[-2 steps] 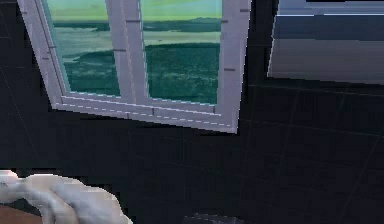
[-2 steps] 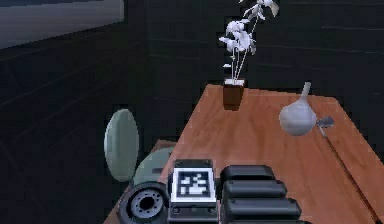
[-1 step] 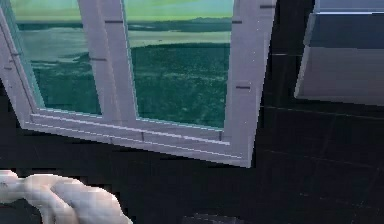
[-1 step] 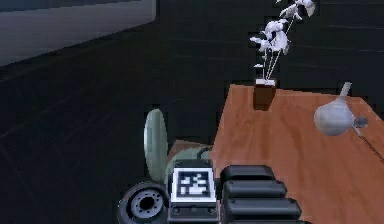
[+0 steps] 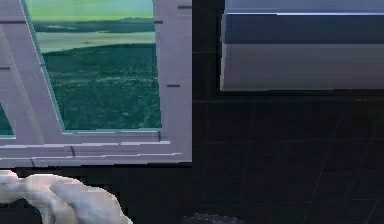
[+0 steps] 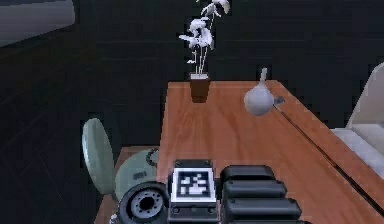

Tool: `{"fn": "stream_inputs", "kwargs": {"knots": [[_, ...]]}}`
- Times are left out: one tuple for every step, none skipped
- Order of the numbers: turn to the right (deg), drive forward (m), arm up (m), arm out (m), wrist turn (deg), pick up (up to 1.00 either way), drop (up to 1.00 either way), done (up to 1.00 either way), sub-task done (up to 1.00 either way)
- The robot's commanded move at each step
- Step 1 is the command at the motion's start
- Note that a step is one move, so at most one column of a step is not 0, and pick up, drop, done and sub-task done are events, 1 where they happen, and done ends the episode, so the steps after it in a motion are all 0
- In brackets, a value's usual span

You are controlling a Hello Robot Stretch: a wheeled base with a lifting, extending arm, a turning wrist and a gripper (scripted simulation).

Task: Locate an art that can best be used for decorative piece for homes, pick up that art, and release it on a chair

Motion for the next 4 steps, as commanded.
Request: {"fn": "stream_inputs", "kwargs": {"knots": [[0.0, 0.0, 0.0, 0.48, 0.0, 0.0, 0.0, 0.0, 0.0], [0.0, 0.0, 0.0, 0.0, 45.0, 0.0, 0.0, 0.0, 0.0], [0.0, 0.0, 0.0, 0.0, 33.0, 0.0, 0.0, 0.0, 0.0], [0.0, 0.0, -0.38, 0.0, 0.0, 0.0, 0.0, 0.0, 0.0]]}}
